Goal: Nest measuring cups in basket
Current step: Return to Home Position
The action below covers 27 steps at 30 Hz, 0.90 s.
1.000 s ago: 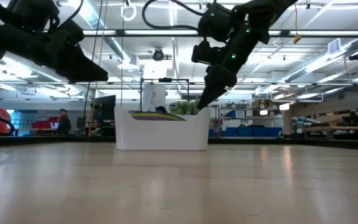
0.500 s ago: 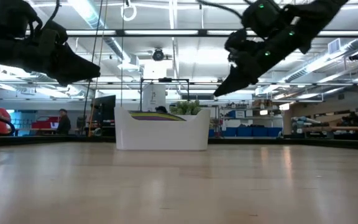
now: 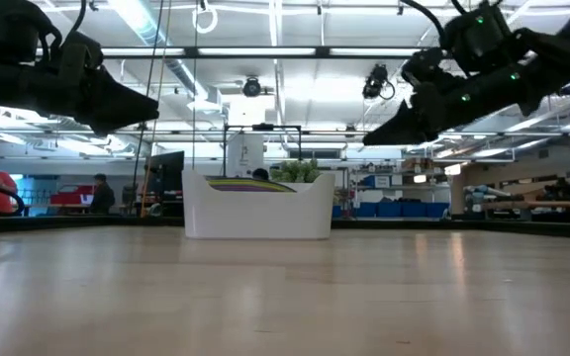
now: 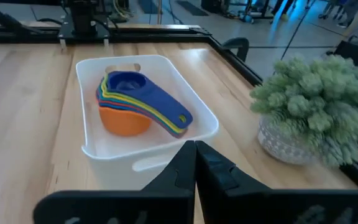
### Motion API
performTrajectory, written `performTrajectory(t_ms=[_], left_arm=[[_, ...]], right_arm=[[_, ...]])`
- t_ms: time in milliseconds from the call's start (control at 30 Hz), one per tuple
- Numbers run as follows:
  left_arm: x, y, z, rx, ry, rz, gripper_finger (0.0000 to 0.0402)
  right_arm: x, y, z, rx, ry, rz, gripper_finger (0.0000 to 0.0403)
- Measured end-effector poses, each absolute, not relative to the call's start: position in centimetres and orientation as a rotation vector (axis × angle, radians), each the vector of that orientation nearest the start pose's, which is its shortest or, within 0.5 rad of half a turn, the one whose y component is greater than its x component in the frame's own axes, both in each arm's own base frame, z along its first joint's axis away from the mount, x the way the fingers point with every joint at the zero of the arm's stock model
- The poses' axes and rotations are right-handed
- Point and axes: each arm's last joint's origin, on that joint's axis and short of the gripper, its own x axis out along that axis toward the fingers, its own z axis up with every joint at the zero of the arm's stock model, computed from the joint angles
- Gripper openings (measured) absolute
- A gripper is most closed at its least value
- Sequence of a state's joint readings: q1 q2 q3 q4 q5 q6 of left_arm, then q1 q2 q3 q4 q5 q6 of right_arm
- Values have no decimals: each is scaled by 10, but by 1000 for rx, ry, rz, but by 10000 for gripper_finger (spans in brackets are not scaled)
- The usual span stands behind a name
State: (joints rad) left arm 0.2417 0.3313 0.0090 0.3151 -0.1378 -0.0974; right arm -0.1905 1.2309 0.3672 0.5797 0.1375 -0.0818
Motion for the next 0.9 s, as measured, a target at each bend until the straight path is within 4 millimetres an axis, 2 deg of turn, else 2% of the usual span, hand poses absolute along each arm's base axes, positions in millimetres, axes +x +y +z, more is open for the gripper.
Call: performTrajectory(t_ms=[267,367,633,900], left_arm=[[113,33,170,-11,-13,405,164],[113,33,170,12,-9,403,155],[113,33,172,46,-27,406,130],[113,33,178,86,-81,409,102]], right_arm=[[194,-49,156,-7,184,-291,8],[185,-49,154,0,106,-299,8],[160,-46,138,32,57,-302,8],[160,-45,138,78,52,-253,8]])
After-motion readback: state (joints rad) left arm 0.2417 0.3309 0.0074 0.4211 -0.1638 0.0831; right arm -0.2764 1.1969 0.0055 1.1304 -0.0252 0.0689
